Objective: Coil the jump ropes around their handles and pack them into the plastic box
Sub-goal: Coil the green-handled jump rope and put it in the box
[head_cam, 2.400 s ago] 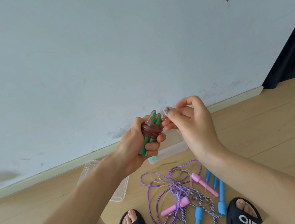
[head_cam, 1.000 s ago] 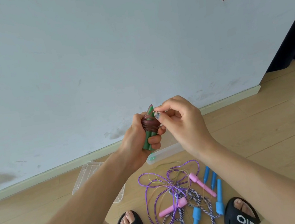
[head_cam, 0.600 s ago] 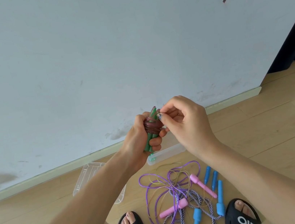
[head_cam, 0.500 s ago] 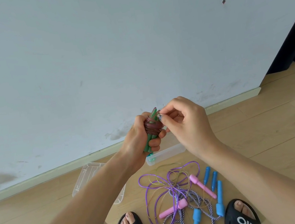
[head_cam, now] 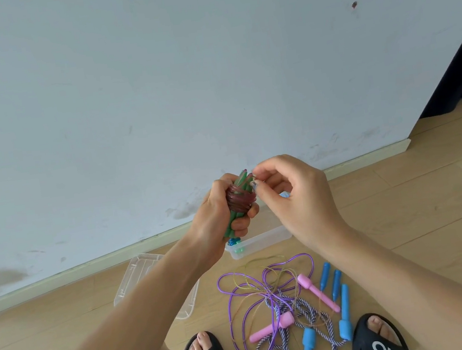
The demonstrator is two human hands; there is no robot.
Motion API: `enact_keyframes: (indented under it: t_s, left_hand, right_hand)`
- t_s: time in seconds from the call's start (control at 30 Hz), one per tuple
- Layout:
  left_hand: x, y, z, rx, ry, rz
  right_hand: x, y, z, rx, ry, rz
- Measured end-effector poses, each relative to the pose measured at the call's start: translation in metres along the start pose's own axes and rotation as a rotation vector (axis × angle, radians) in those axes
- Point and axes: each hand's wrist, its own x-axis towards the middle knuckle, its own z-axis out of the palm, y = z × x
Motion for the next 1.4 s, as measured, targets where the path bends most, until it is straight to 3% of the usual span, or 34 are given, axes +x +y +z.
enact_keyframes:
  t_s: [0.27, 0.43, 0.57, 0.8, 0.9, 1.17, 1.4]
  left_hand:
    - [-0.001, -0.001, -0.001, 0.089, 0.031, 0.041]
    - [-0.003, 0.001, -0.006, 0.101, 0.029, 0.034]
    - [-0.004, 0.002, -0.006, 0.074, -0.001, 0.012]
    - [-0.007, 0.005, -0.004, 0.128, -0.015, 0.062]
    - [-0.009, 0.006, -0.003, 0.166, -0.006, 0.101]
    - [-0.016, 0.008, -0.008, 0.342, 0.048, 0.215]
    - [-0.013, 0.000, -0.020, 0.705, 0.084, 0.377]
  right_hand:
    - [-0.003, 0.002, 0.008, -0.159, 0.047, -0.165]
    - [-0.001, -0.001, 0.002, 0.122, -0.089, 0.062]
    - [-0.002, -0.002, -0.001, 0.138, -0.108, 0.137]
    - [-0.006, 0.000, 0.004, -0.010, -0.019, -0.101]
    - [-0.009, -0.001, 0.010, -0.083, 0.019, -0.100]
    - [0.006, -0.012, -0.014, 0.449, -0.370, 0.371]
    - [0.017, -0.012, -0.023, 0.412, -0.533, 0.442]
